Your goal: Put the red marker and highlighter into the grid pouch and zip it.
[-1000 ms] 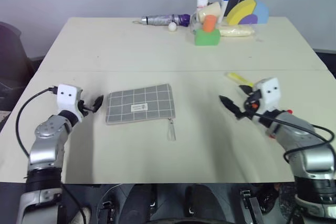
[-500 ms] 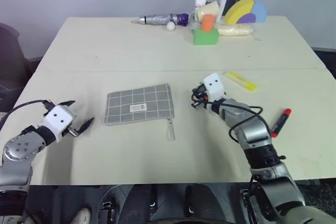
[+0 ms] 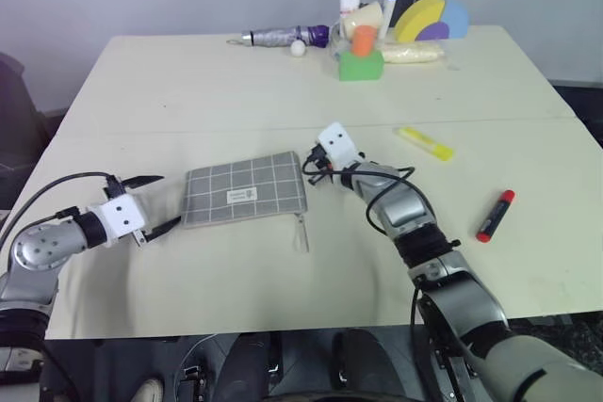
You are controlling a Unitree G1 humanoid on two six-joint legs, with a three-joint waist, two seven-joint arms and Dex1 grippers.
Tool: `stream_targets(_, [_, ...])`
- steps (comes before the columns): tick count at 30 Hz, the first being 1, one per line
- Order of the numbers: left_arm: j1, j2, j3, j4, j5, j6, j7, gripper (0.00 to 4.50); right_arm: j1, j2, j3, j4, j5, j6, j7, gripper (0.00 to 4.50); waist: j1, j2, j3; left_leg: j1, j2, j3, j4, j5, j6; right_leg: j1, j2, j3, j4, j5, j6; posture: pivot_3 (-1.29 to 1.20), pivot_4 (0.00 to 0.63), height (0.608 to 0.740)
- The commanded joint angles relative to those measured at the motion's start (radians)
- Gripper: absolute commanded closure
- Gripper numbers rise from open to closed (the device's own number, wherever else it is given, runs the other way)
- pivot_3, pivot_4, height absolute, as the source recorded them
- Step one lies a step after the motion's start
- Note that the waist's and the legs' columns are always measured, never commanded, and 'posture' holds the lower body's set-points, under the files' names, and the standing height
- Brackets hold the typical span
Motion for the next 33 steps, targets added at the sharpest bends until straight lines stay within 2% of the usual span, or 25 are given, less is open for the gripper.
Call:
stream_targets(1, [0.004,-0.024,-0.1,0.025,0.046,-0.059,-0.056,0.0,-0.042,0.03,0.031,0.044,-0.026,-0.038,0.036,4.46,-0.001,0.0,0.0,0.0,0.0,0.0,0.0,0.0,0.0,0.0,0.0,0.0,0.0,0.0,0.0,0.0,0.15,0.74])
stream_targets(8, [-0.033,-0.047,-0.149,0.041,0.039,-0.115,-0.086,0.0,-0.072,0.068,0.052,0.074,-0.044,-0.067,0.102,4.46,0.0,0.0,-0.001,0.0,0.0,0.002,0.0,0.0,0.0,-0.001,0.0,0.0,0.003,0.0,0.0,0.0,0.15,0.74])
stream_targets(19, [-0.031,-0.055,-0.164,-0.004,-0.013,-0.149,-0.13,0.0,-0.033,0.088,0.075,0.028,-0.058,-0.091,0.173,4.46,-0.001,0.0,-0.001,0.001,0.0,0.004,0.002,0.0,0.001,-0.003,0.0,-0.001,0.008,0.0,0.0,0.0,0.15,0.74])
stream_targets(21, [-0.03,-0.052,-0.165,-0.011,-0.027,-0.154,-0.142,0.54,-0.029,0.09,0.075,0.024,-0.059,-0.092,0.176,4.5,-0.002,0.0,-0.001,0.001,0.0,0.005,0.002,0.0,0.001,-0.003,0.001,-0.001,0.008,0.0,0.0,0.0,0.15,0.74])
stream_targets(23, [-0.028,-0.051,-0.162,-0.017,-0.045,-0.147,-0.157,1.28,-0.028,0.091,0.073,0.023,-0.061,-0.094,0.175,4.5,-0.002,0.0,-0.001,0.001,0.001,0.006,0.002,0.0,0.001,-0.003,0.001,-0.001,0.008,0.0,0.0,0.0,0.15,0.74])
stream_targets(29, [-0.021,-0.056,-0.142,-0.039,-0.083,-0.126,-0.158,4.41,-0.014,0.08,0.051,-0.001,-0.055,-0.104,0.166,4.5,-0.001,0.0,-0.001,0.001,0.001,0.006,0.002,0.0,0.001,-0.004,0.001,-0.001,0.008,0.0,0.0,0.0,0.15,0.74])
stream_targets(33, [-0.018,-0.085,-0.114,-0.116,-0.142,-0.023,-0.125,4.46,0.004,0.046,-0.017,-0.066,-0.039,-0.103,0.119,4.5,0.0,0.0,0.0,0.0,0.001,0.006,0.003,0.0,0.001,-0.004,0.001,-0.001,0.008,0.0,0.0,0.0,0.15,0.74])
